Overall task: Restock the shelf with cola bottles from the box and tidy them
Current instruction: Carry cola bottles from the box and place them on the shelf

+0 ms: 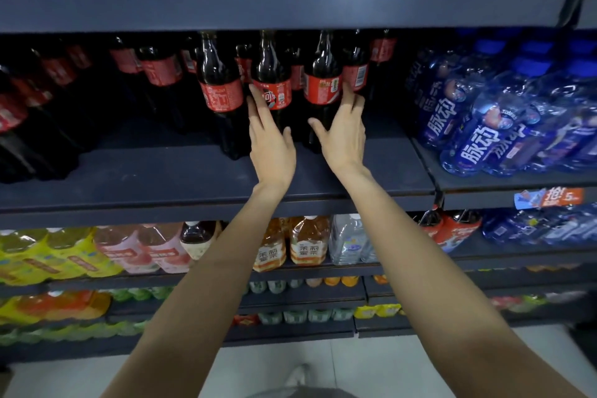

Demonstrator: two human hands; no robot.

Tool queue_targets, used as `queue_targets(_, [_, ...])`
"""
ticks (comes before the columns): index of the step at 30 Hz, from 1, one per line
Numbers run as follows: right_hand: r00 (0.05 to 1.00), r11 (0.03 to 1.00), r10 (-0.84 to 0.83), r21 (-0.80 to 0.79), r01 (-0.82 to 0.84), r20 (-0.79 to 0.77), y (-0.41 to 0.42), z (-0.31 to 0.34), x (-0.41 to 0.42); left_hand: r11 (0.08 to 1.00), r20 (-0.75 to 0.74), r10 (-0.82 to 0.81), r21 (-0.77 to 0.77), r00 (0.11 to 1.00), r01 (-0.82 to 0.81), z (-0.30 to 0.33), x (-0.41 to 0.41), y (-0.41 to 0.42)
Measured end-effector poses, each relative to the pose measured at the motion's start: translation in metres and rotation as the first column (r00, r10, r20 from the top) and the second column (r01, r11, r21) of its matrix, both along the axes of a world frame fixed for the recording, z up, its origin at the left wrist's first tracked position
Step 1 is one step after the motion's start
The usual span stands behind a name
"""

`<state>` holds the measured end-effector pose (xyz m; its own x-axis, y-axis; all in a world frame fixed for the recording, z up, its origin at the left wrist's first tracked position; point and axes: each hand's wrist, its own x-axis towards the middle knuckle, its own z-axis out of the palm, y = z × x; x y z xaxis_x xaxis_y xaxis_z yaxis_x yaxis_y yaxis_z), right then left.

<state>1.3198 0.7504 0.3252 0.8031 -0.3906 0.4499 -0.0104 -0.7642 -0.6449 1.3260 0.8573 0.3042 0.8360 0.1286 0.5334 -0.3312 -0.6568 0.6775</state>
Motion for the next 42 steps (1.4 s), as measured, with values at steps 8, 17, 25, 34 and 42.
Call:
queue_targets(8, [0.972, 0.967, 0.227, -0.131, -0.219, 0.056, -0.043, -0.005, -0.088, 0.937, -0.161, -0.279, -0.261, 0.947, 0.232, 0.013, -0.087, 0.003])
queue_targets(17, [0.947, 0.989, -0.080, -0.095, 0.114, 0.311, -0.125, -0.076, -0.331, 0.546, -0.011, -0.790, -0.468, 0.613, 0.695, -0.063, -0.235, -0.073])
queue_targets(25, [0.806, 0.805, -0.542, 0.130, 0.580, -0.239, -0.170, -0.202, -0.589, 0.304, -0.669, -0.740, -0.233, 0.075, 0.924, -0.188, -0.361, -0.186])
queue_targets(34, [0.443, 0.253, -0.520, 0.364, 0.896, -0.731, -0.253, -0.266, -0.822, 0.031, -0.872, -0.487, -0.077, -0.052, 0.997, -0.284, -0.503, -0.352])
queue_targets(42, [0.260, -0.010, -0.381, 0.286, 0.958, -0.887, -0.369, -0.280, -1.032, -0.152, -0.994, -0.113, 0.016, -0.001, 0.988, -0.330, -0.691, -0.516])
